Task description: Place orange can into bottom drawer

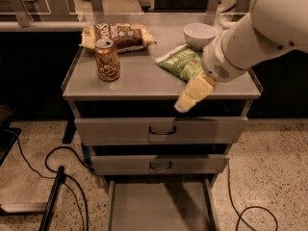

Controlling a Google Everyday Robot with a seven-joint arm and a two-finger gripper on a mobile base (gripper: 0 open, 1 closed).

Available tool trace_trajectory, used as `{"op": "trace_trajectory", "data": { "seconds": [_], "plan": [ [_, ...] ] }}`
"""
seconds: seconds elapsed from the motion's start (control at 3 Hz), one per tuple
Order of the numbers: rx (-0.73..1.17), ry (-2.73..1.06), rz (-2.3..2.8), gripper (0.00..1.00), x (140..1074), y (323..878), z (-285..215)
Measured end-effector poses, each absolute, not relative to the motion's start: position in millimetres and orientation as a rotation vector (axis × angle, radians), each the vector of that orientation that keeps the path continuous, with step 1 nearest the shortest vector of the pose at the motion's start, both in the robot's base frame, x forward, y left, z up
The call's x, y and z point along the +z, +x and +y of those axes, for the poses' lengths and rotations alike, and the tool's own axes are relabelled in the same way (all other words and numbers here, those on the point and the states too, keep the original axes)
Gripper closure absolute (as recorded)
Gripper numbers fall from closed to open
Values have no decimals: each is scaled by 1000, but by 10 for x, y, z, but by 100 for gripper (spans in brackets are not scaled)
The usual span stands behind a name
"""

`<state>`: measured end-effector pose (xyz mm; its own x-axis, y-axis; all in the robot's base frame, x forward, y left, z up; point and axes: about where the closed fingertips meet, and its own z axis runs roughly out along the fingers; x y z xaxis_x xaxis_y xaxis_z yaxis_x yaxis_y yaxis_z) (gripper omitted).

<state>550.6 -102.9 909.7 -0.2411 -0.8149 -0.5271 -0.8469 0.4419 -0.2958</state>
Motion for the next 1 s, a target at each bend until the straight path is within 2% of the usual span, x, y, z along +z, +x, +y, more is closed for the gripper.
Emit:
{"op": "trace_trajectory", "data": {
  "seconds": [0.33, 1.0],
  "plan": [
    [118, -1288, 2011, 0, 9021, 5855, -769],
    [128, -1259, 1979, 0, 9048, 5913, -718]
  ]
}}
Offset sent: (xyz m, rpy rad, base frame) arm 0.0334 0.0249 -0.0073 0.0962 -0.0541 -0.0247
